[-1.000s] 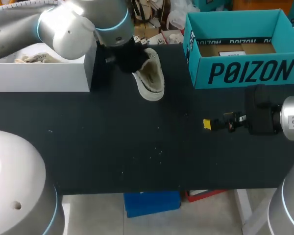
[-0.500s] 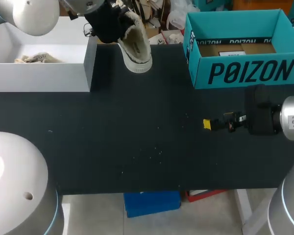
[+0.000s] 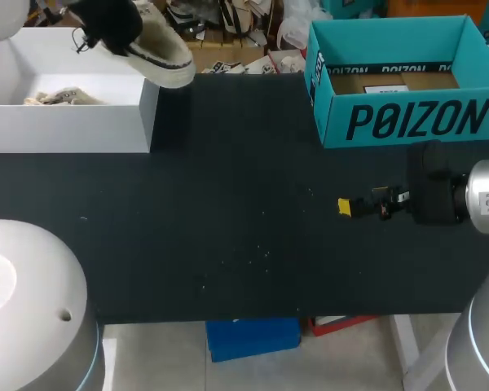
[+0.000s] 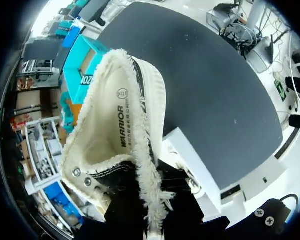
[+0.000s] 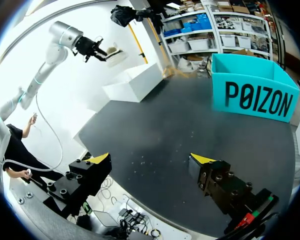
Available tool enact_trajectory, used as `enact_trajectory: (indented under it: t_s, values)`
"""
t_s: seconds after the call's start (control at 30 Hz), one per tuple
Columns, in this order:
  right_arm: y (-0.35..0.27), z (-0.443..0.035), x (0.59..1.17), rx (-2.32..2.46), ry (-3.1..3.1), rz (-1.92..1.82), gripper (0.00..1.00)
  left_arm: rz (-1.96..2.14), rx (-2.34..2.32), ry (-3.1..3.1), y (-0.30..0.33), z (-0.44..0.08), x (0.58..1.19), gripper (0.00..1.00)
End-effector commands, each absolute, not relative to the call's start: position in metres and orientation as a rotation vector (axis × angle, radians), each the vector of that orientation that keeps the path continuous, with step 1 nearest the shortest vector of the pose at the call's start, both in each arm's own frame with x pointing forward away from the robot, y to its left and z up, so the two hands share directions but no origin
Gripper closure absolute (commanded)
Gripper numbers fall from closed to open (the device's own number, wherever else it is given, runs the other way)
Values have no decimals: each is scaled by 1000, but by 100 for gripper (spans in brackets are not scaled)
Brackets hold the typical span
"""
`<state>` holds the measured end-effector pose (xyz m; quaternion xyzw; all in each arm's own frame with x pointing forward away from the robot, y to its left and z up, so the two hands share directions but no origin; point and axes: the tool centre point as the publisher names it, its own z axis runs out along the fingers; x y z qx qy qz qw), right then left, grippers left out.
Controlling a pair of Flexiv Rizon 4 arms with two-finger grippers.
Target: Take the shoe out of the shoebox, open the shoe tongue, remove and reinsert the insole, then place the shoe into the shoebox
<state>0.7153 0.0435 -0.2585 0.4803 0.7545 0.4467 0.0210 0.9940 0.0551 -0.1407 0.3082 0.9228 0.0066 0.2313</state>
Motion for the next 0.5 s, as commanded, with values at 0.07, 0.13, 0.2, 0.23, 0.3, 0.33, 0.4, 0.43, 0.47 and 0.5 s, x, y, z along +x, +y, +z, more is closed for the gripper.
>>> enact_trajectory:
  t_s: [0.07, 0.13, 0.2, 0.23, 0.3, 0.33, 0.4, 0.43, 0.47, 0.5]
  values:
    - [45, -259, 715, 1491, 2337, 1385, 0, 24, 654, 2557, 99, -144, 987, 100]
    - [45, -259, 715, 1491, 2337, 1385, 0, 29, 600, 2565, 113, -147, 988, 100]
    - [45, -259, 715, 1491, 2337, 1385, 0, 31, 579, 2568, 124, -148, 988, 100]
    - [45, -259, 715, 1491, 2337, 1385, 0, 16, 570, 2562, 127, -149, 987, 100]
    - [45, -259, 715, 1491, 2337, 1385, 0, 16, 570, 2562, 127, -149, 987, 100]
    - [45, -259, 715, 1491, 2337, 1385, 0, 16, 570, 2562, 127, -149, 987, 100]
    - [45, -259, 715, 1491, 2337, 1385, 0, 16, 570, 2562, 127, -149, 987, 100]
    - [45, -259, 715, 1491, 2337, 1385, 0, 16, 570, 2562, 127, -149, 987, 100]
    - [45, -259, 715, 1491, 2337, 1385, 0, 16, 570, 2562, 127, -149, 987, 100]
    - [45, -259, 715, 1491, 2337, 1385, 0, 16, 570, 2562, 127, -149, 987, 100]
